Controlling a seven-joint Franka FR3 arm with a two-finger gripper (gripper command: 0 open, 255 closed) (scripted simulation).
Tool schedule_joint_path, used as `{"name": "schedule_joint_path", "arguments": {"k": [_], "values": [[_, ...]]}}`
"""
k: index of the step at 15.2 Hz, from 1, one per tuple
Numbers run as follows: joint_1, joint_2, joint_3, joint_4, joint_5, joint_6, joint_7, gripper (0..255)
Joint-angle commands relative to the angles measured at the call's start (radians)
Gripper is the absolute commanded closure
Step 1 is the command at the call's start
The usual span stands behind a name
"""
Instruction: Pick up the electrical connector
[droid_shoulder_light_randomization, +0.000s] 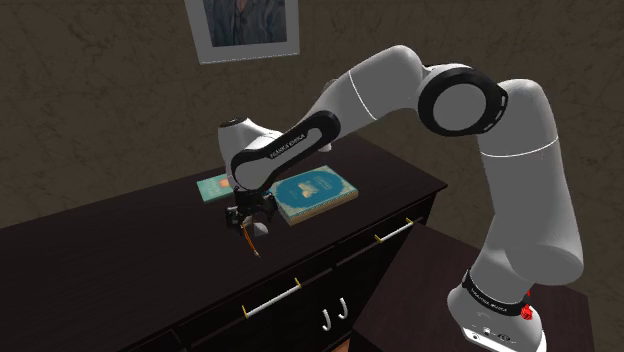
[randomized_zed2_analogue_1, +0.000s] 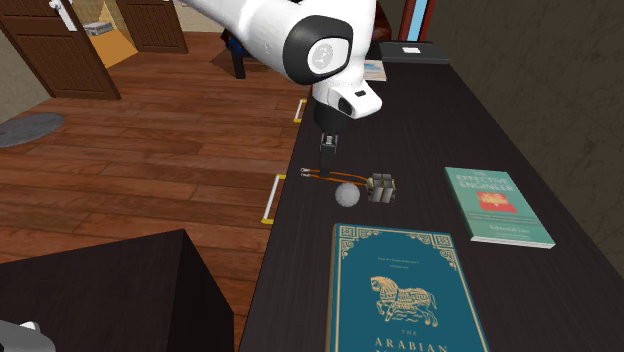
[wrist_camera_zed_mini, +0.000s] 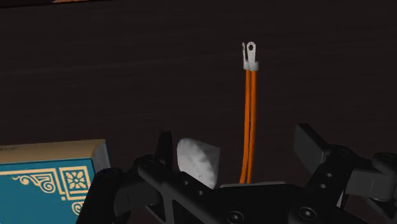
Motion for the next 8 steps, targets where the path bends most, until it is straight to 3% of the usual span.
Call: {"name": "schedule_joint_path", "arguments": {"k": [1,3,8], "values": [[0.02,0.081,-0.015,0.104,-0.018,-0.015,0.032,0],[0.035,0.139,-0.025,0.18,-0.028,-0.028,0.051,0],[0.038,0.175,-0.031,0.169,-0.034,0.018,0.054,0]]}}
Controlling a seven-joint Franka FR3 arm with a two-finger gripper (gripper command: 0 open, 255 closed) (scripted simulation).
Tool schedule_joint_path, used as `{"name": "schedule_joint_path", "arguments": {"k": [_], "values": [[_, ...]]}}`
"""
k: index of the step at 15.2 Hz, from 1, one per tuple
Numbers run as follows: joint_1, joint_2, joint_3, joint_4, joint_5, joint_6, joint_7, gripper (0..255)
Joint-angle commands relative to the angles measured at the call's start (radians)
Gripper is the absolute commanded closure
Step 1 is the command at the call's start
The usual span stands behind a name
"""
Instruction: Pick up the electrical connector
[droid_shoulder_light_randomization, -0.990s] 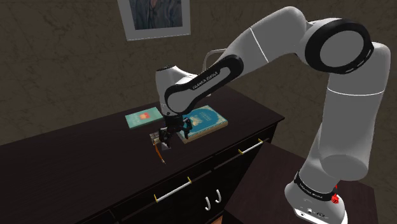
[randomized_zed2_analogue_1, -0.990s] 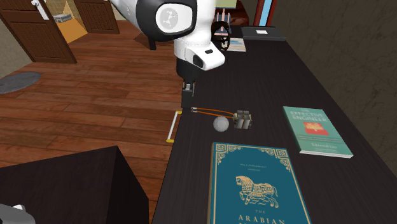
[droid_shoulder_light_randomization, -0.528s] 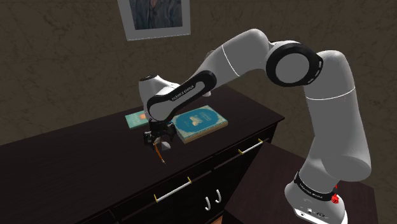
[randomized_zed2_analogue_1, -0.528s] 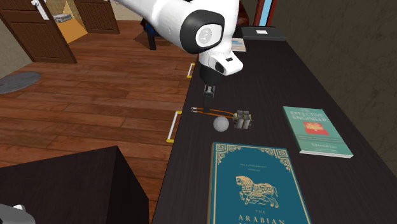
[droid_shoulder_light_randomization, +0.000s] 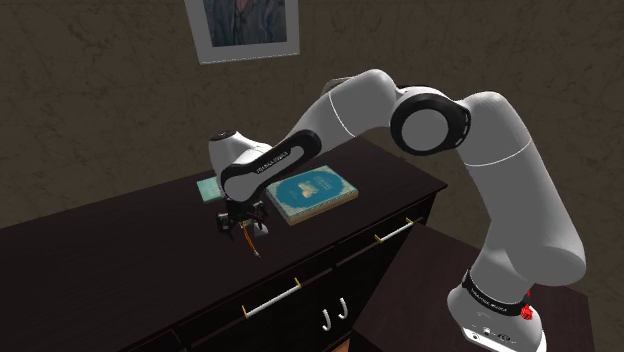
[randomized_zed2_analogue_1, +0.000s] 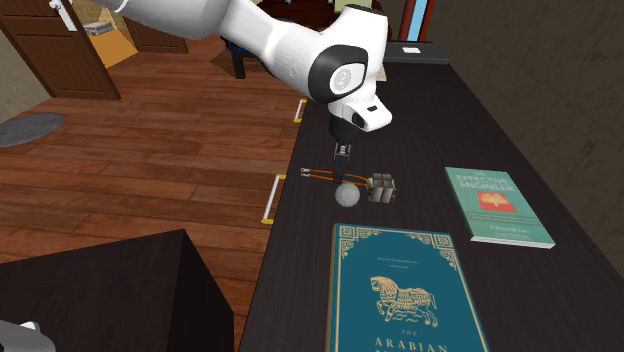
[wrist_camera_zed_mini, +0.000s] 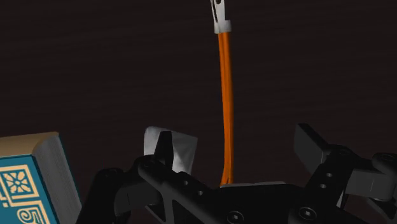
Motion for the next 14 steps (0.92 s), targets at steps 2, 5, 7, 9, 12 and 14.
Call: {"name": "schedule_joint_path", "arguments": {"k": [2,5,7,9,12,14], "values": [[0.002,0.026,-0.004,-0.008,-0.005,0.034,0.002,0],[0.001,0.026,-0.004,-0.008,-0.005,0.034,0.001,255],[-0.002,0.024,-0.004,-0.012,-0.005,0.036,-0.001,255],[0.0,0.027,-0.004,-0.01,-0.005,0.037,0.001,255],[0.006,0.037,-0.005,0.009,-0.006,0.028,0.005,255],[0.002,0.026,-0.004,-0.008,-0.005,0.034,0.002,255]]}}
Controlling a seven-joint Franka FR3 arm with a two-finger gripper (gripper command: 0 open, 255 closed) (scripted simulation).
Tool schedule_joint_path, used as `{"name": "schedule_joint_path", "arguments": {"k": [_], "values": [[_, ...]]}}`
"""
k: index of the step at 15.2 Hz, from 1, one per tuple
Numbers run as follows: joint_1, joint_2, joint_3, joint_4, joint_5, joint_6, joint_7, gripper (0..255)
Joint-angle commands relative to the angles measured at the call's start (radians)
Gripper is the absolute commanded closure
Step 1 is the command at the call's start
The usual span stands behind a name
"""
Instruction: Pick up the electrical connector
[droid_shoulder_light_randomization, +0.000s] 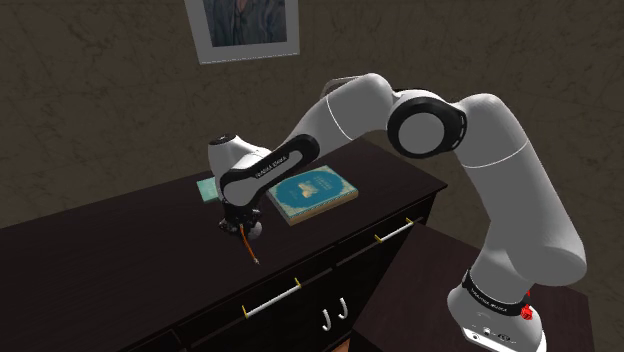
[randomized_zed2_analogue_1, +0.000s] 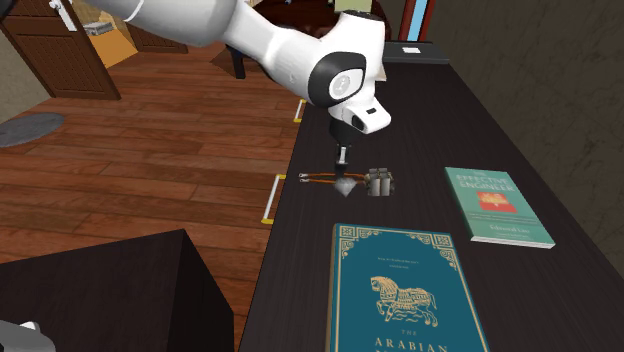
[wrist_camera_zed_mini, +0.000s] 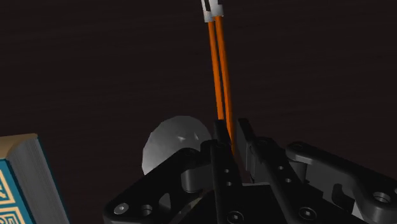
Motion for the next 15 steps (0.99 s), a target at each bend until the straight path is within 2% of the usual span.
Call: {"name": "schedule_joint_path", "arguments": {"k": [1,15], "values": [[-0.006,-0.004,-0.002,-0.015,0.002,-0.016,-0.003,255],[-0.014,-0.099,0.011,0.026,0.02,-0.151,-0.01,255]]}}
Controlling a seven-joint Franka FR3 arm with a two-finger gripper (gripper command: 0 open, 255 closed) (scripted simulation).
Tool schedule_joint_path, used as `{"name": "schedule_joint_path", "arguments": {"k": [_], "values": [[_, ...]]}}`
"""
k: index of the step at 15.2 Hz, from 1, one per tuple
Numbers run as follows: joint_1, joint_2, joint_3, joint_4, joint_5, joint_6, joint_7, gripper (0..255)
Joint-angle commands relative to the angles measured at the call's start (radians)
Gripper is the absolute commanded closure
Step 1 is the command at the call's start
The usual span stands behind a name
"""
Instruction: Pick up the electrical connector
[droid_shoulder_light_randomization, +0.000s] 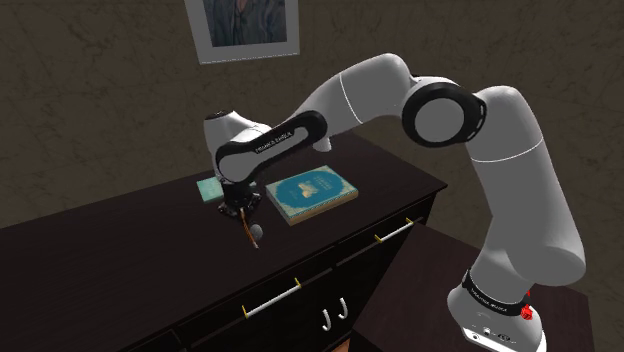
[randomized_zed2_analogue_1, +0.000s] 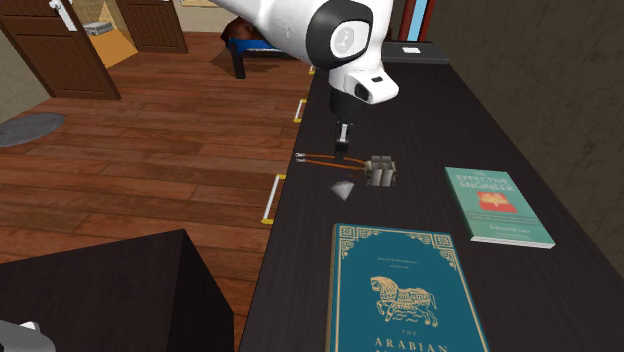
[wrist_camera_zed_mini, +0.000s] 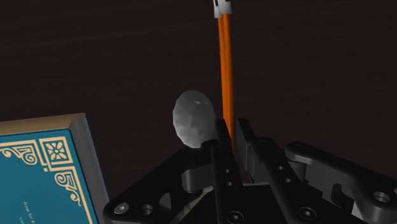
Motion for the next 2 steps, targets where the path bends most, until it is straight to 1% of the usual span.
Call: {"name": "schedule_joint_path", "arguments": {"k": [1,2], "values": [[0.001,-0.003,0.001,0.013,0.001,-0.015,0.0,255],[0.001,-0.002,0.001,0.013,0.001,-0.016,0.0,255]]}}
